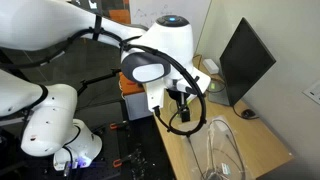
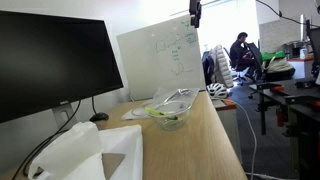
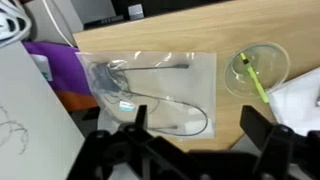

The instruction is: Slide the bowl to the left

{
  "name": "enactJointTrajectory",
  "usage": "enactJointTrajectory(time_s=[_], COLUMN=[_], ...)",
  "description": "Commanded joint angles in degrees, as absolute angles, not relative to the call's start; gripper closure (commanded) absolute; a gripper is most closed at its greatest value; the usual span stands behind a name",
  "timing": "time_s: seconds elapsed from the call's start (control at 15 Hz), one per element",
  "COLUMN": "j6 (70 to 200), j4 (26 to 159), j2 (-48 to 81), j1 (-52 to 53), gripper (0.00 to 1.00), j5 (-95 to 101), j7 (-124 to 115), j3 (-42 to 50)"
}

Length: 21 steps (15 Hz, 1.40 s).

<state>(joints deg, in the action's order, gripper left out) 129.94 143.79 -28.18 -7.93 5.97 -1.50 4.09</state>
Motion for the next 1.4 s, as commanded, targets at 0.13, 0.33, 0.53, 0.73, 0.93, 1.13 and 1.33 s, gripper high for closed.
enactJointTrajectory(time_s=[0.13,0.33,0.53,0.73,0.93,1.13,1.33], j6=[129.8,129.8,130.9,134.3,136.3,134.6,135.1], j4=[143.7,143.7,142.4,141.7,139.0,134.6,130.5], j2=[-28.2,-28.2,-22.3,-13.9,-3.5,5.6,12.8], j1=[-7.8,-7.8,-4.4,-2.6,-1.3,-2.4,-3.9], gripper=[0.00,0.00,0.00,0.00,0.00,0.00,0.00], j5=[6.1,6.1,-0.9,-10.6,-20.3,-25.6,-25.7], j7=[-1.6,-1.6,4.0,7.9,14.8,19.0,18.2], j3=[4.3,4.3,7.8,10.2,10.6,7.8,5.0])
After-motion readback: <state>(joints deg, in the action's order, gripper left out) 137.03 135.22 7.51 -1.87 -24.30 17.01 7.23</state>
